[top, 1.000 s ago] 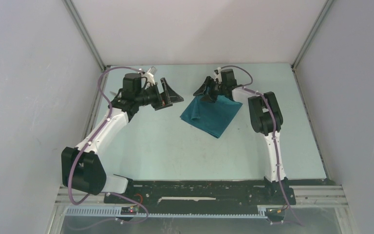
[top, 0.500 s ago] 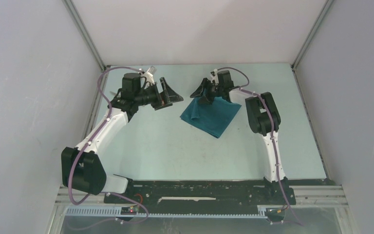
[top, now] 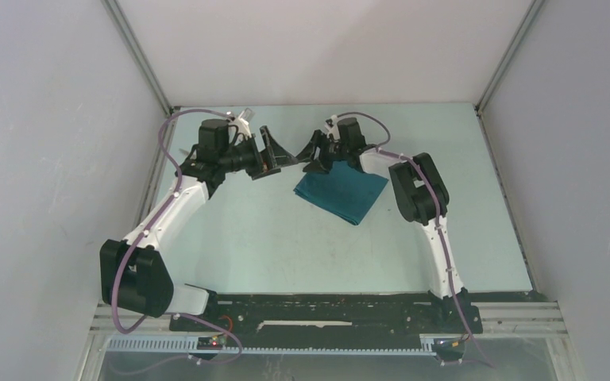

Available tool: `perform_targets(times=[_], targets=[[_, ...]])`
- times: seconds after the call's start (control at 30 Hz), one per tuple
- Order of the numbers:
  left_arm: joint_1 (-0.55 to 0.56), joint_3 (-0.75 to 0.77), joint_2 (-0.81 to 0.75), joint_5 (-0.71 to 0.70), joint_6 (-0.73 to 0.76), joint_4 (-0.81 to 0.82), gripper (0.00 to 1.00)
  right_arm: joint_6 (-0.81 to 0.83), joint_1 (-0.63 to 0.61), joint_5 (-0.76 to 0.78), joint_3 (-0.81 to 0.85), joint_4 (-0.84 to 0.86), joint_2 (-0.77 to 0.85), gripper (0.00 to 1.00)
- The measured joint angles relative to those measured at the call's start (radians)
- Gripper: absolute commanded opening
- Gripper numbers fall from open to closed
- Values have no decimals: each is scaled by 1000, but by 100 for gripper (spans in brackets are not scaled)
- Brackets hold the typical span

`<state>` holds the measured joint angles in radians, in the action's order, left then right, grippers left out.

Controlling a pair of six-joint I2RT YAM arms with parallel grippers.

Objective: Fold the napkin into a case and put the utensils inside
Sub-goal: Smooth out the square-folded napkin at the center of the board.

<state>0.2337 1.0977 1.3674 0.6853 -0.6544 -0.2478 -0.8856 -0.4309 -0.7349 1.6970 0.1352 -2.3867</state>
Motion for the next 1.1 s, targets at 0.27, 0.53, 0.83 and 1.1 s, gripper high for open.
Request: perform_targets(times=[0.27,0.53,0.83,1.1], targets=[[-1,-6,0,0,0,0,100,114,5,79,-158,-224,240,70],[0,-4,28,-40,12,-5,98,285,19,312,-392,-563,650,72],[30,171,367,-206,45,-129,80,129,162,388,-784,-595,821,70],[76,363,577,-337,52,-186,64,-52,179,330,-975,-365,815,61]])
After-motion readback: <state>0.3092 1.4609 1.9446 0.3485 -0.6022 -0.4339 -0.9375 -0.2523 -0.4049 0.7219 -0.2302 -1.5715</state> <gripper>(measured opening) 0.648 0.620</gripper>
